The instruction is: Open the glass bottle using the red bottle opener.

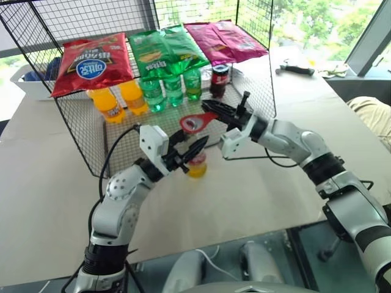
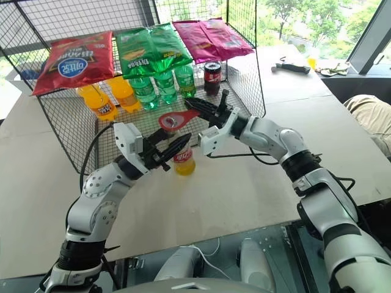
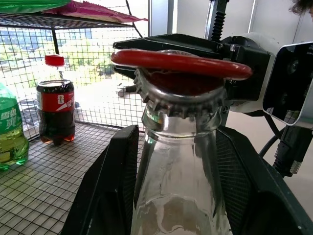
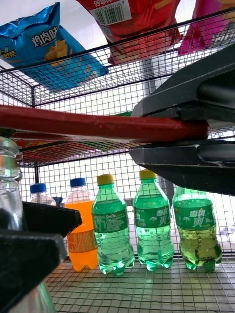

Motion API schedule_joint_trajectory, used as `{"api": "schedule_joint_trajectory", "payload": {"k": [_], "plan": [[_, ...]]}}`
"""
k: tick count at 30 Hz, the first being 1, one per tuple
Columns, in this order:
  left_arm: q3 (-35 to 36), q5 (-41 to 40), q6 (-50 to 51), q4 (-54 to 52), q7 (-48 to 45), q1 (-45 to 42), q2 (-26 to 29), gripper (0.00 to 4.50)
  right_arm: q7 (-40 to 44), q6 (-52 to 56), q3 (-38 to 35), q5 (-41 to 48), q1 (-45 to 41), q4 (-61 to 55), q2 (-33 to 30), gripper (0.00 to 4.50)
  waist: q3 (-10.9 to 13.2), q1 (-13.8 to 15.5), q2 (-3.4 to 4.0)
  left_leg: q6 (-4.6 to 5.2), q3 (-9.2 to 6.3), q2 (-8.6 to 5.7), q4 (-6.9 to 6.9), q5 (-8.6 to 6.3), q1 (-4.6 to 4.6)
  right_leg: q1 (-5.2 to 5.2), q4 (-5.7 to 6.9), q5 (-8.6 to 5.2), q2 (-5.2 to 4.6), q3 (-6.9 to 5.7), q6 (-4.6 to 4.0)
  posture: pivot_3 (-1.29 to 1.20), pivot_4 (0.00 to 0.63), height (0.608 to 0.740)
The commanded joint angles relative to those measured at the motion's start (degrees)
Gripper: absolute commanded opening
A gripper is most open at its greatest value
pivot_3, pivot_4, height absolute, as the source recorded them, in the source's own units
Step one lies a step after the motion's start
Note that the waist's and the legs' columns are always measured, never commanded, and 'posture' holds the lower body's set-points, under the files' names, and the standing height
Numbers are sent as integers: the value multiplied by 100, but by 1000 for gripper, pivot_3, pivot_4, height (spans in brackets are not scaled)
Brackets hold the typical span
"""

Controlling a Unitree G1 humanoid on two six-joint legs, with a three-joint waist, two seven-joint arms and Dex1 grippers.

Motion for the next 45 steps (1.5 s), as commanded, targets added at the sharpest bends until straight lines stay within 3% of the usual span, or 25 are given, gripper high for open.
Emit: {"api": "schedule_joint_trajectory", "payload": {"k": [1,17,33,35,38,39,41,45], "plan": [[-60,25,-17,-86,-57,93,17,1813,-9,82,-227,80,-243,-258,-78,0,1,0,0,0,0,0,-1,0,0,-1,0,0,0,0,0,0,150,740],[-39,25,-68,-50,-96,161,23,1813,93,154,-495,526,-160,-558,8,0,5,3,1,0,-1,2,-6,0,-3,-3,-4,0,0,-1,-1,0,150,740],[72,-63,31,-4,-1,19,-10,1813,1028,977,-801,1988,748,-617,562,0,10,3,9,0,-2,7,-8,-1,-3,-3,-6,0,0,-1,-1,0,150,740],[84,-46,22,-28,38,28,-13,2713,1123,1047,-786,2051,864,-655,612,0,10,2,9,0,-3,7,-8,0,-3,-3,-6,0,0,-2,-1,0,150,740],[86,-26,30,-89,72,52,-3,3593,1203,1096,-813,2086,944,-692,641,0,13,1,8,0,-3,7,-9,-1,-7,-6,-7,0,0,-2,0,0,150,740],[80,-9,44,-106,71,60,17,4247,1224,1106,-824,2092,958,-694,643,0,14,2,9,1,-3,7,-9,0,-11,-10,-7,0,0,-2,-1,0,150,740],[69,-14,83,-131,45,68,47,4464,1255,1120,-846,2103,975,-692,644,0,15,1,9,1,-2,6,-9,-1,-14,-14,-8,0,-1,-1,0,0,150,740],[72,-18,126,-194,12,103,88,4464,1380,1196,-899,2226,1042,-668,631,0,15,2,9,0,-3,7,-14,-1,-14,-15,-11,-1,-1,-2,-1,0,150,740]]}}
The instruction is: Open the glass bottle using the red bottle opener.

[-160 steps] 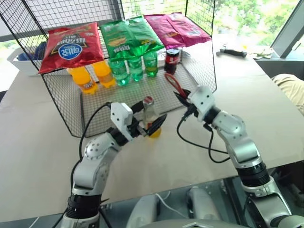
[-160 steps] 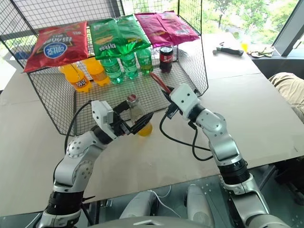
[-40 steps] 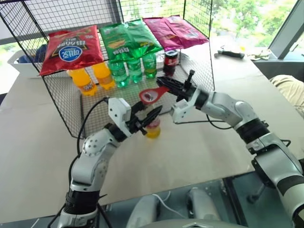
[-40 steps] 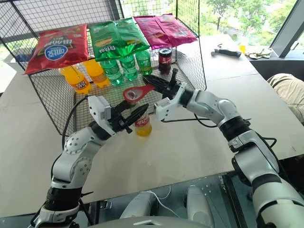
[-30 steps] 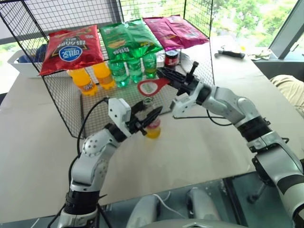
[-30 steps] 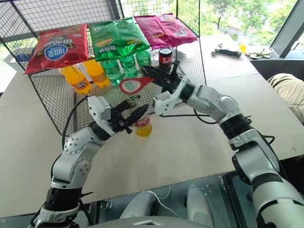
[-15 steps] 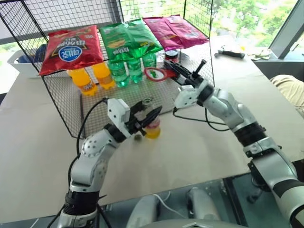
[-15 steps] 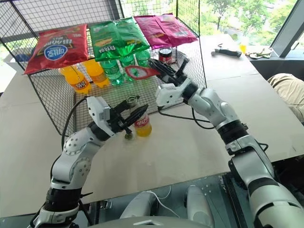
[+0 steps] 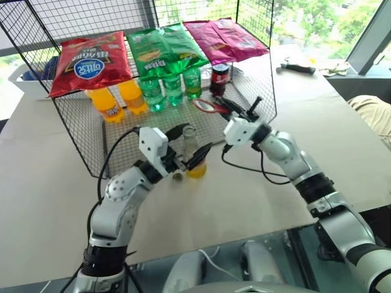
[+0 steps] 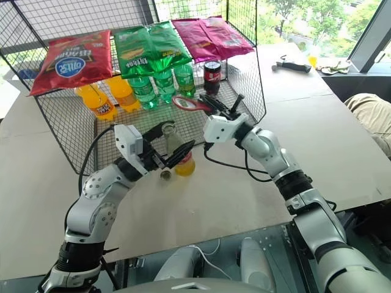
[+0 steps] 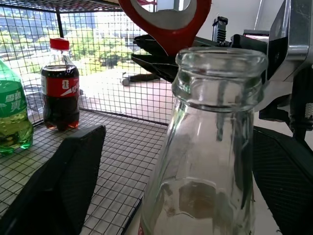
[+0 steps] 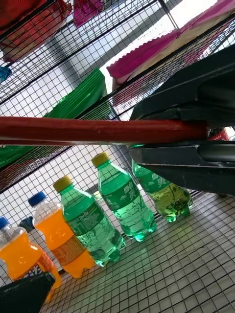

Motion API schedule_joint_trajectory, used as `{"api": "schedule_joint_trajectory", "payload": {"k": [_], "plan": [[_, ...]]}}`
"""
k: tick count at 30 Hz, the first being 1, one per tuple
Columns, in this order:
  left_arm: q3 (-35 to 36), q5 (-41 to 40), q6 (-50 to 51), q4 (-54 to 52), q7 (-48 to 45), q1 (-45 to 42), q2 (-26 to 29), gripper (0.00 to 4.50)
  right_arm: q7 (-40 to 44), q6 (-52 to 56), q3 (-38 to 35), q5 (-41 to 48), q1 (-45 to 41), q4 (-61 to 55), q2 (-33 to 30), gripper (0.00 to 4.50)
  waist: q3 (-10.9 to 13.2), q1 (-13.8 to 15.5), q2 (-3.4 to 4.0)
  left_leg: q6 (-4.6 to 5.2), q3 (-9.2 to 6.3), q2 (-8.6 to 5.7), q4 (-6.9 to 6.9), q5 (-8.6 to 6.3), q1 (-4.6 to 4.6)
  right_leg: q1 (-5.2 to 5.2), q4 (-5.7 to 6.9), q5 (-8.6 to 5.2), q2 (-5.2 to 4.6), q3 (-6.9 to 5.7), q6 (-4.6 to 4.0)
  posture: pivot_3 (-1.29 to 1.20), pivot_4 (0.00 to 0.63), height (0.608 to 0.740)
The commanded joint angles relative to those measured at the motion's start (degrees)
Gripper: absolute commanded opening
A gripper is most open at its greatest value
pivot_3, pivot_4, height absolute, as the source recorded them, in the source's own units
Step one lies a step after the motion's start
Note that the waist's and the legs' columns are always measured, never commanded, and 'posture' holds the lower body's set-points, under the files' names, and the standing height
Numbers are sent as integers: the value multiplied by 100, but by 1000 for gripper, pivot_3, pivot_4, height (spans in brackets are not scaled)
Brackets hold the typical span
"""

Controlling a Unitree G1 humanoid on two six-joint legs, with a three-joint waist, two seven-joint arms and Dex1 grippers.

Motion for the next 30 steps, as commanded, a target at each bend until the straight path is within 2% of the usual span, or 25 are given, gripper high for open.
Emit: {"api": "schedule_joint_trajectory", "payload": {"k": [1,7,14,17,18,20,24,26,30], "plan": [[27,-17,0,-251,-22,41,71,4464,158,98,-184,279,52,-213,12,0,0,-1,0,0,0,0,-1,0,0,0,-1,0,0,0,0,0,150,740],[65,-7,8,-429,-119,328,235,4464,721,586,-232,934,592,-562,131,0,0,0,1,0,0,2,-4,0,0,0,-4,0,-1,1,0,0,150,740],[331,-280,200,-737,-343,866,662,4464,1158,1000,-277,1018,1654,-1417,-234,0,6,20,6,1,1,6,-12,-1,-2,-1,-13,0,-1,0,0,0,150,740],[526,-444,295,-1004,-384,1249,786,4464,1414,1507,-341,1165,2097,-1894,-366,0,5,15,6,1,1,10,-12,-1,0,-1,-12,0,0,0,0,0,150,740],[587,-487,317,-1079,-410,1384,840,4500,1477,1699,-385,1238,2226,-2035,-378,892,5,15,6,1,1,12,-13,-1,0,-1,-13,-1,0,0,0,0,150,740],[688,-542,344,-1156,-450,1563,917,4500,1573,1990,-447,1319,2402,-2248,-401,1599,6,20,6,1,2,15,-15,-2,0,-1,-14,-1,2,0,0,0,150,740],[1180,-985,626,-1123,-412,1866,1025,4500,1833,2245,-548,1348,2835,-2624,-701,3592,6,45,6,2,1,16,-14,-2,0,1,-12,-1,1,-4,0,0,150,740],[1418,-881,583,-1030,-389,2029,1111,4500,1906,2209,-687,1417,3091,-2844,-892,4451,7,69,6,3,1,15,-13,-3,0,2,-12,-1,1,-5,0,0,150,740],[1806,-755,513,-928,-392,2431,1183,4500,2053,2163,-986,1679,3620,-3147,-1197,4451,7,107,5,3,3,15,-13,-2,0,3,-14,-2,1,-5,1,0,150,740]]}}
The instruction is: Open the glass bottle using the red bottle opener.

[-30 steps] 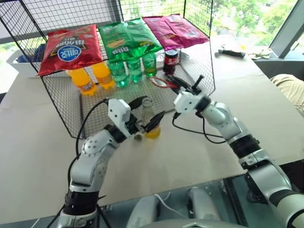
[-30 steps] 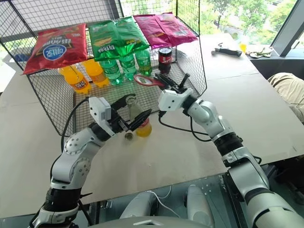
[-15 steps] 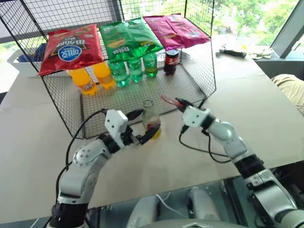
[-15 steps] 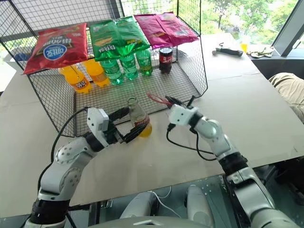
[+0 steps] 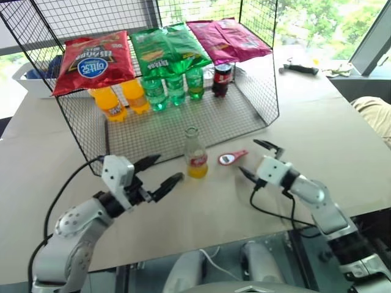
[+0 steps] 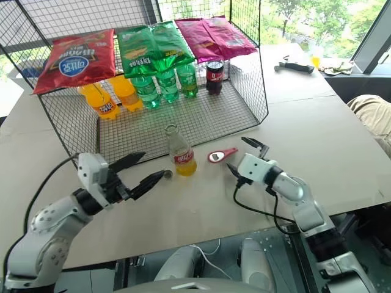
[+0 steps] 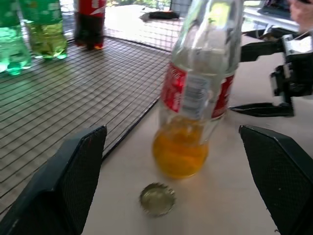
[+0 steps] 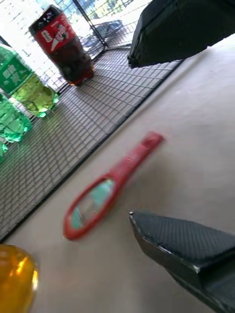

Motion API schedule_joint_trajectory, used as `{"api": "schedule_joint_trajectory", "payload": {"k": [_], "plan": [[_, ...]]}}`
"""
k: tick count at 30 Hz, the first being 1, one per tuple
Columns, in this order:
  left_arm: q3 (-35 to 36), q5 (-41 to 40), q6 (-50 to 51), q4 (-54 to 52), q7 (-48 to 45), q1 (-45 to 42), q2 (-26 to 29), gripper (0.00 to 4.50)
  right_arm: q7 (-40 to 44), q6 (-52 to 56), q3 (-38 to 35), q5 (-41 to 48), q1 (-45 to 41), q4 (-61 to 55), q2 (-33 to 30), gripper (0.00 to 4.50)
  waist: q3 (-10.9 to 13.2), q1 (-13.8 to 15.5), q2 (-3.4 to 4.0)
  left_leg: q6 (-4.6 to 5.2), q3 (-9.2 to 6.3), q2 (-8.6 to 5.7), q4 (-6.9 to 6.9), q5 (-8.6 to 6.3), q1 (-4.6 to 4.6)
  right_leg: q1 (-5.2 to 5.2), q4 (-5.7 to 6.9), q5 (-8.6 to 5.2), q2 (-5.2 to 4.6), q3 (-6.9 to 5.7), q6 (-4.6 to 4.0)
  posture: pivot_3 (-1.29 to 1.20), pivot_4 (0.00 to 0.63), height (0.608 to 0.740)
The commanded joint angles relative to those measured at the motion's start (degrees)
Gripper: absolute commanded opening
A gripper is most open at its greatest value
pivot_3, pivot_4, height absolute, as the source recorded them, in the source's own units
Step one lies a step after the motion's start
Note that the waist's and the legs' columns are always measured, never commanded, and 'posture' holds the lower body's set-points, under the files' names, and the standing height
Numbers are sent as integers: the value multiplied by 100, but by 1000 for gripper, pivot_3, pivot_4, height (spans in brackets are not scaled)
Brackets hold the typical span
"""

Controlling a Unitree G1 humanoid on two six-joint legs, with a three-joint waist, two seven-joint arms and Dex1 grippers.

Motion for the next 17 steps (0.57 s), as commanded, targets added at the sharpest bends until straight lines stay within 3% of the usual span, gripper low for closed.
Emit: {"api": "schedule_joint_trajectory", "payload": {"k": [1,9,17], "plan": [[411,165,-160,32,-17,376,96,4500,157,-23,-411,440,438,-476,-190,4451,0,16,-1,0,1,1,0,0,0,0,0,0,0,0,0,0,150,740],[989,806,-823,388,-72,1568,-26,4500,1228,1279,-1119,2817,1883,-1590,-363,4451,8,42,-5,26,2,8,-9,-15,5,13,-20,-12,-5,0,-16,0,150,740],[810,1094,-1238,491,-80,1847,-248,4500,1662,1361,-1457,3212,2241,-1344,-456,4451,9,53,-9,29,0,11,19,-17,6,26,-11,-19,-2,-8,-11,0,150,740]]}}
